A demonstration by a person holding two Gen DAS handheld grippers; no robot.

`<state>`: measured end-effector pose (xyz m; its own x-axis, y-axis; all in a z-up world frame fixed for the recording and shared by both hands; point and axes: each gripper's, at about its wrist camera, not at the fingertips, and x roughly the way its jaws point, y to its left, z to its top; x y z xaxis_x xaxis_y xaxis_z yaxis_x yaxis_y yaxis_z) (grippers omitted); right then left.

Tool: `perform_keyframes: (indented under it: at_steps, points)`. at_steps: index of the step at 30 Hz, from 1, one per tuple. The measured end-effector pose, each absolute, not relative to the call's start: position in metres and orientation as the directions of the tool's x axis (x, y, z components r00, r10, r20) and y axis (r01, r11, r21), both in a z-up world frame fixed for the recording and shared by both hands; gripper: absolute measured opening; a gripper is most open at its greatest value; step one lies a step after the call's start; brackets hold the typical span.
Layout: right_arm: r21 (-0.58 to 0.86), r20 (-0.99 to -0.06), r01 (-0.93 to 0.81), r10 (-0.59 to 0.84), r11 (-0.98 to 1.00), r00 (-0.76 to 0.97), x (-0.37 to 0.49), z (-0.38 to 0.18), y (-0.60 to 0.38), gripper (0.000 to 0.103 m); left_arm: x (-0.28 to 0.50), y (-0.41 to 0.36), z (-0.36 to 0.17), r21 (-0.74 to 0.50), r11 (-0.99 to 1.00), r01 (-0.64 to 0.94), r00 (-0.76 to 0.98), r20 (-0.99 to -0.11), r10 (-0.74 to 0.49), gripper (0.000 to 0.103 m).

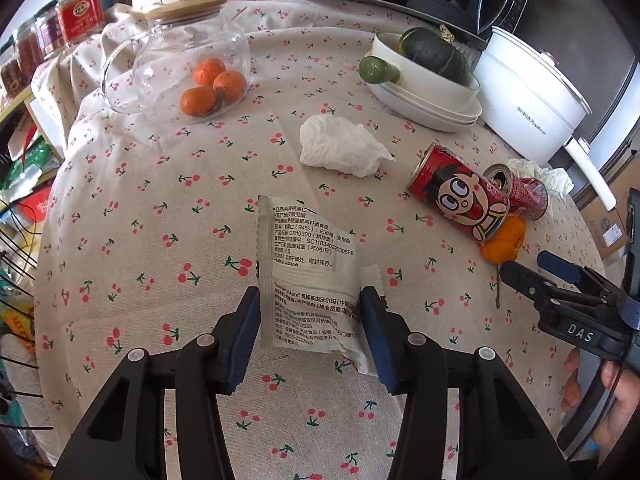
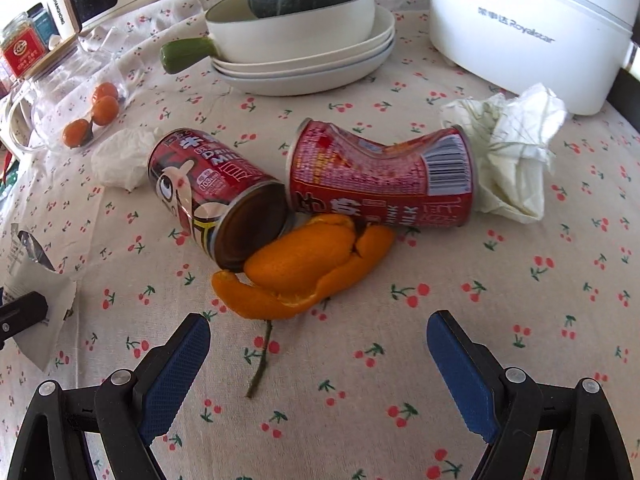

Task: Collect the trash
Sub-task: 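Grasp the orange peel with the right tool while the left tool holds the wrapper, then carry the wrapper and orange peel over the white bin with both tools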

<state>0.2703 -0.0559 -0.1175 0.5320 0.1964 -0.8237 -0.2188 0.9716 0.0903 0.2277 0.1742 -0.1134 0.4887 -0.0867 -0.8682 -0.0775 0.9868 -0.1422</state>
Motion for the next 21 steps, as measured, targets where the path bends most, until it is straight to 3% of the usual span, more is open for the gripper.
perform_keyframes:
  at_steps: [4,10,13,17,21]
  points:
    - [-0.001,-0.81,-0.262,0.153,0.965,0.566,0.277,-0.123,-0.041,0.091,0.225,0.173,-0.11,-0.149,0.987,-0.065,0.494,-0.864,-0.098,0.053]
    - [-0.03,-0.794,-0.281,0.148,0.959,0.59,0.286,-0.128,-0.035,0.089,0.221,0.171,-0.11,-0.155,0.986,-0.06,0.491,-0.864,-0.106,0.053]
    - [-0.071,-0.786,-0.29,0.125,0.954,0.606,0.287,-0.13,-0.032,0.079,0.218,0.169,-0.109,-0.15,0.987,-0.056,0.49,-0.866,-0.104,0.053]
    - [-0.074,-0.776,-0.311,0.141,0.948,0.614,0.284,-0.124,-0.032,0.058,0.214,0.167,-0.107,-0.15,0.987,-0.051,0.491,-0.865,-0.106,0.053]
    - [-0.082,-0.776,-0.322,0.142,0.943,0.615,0.276,-0.119,-0.032,0.049,0.208,0.163,-0.101,-0.162,0.986,-0.045,0.498,-0.859,-0.118,0.053]
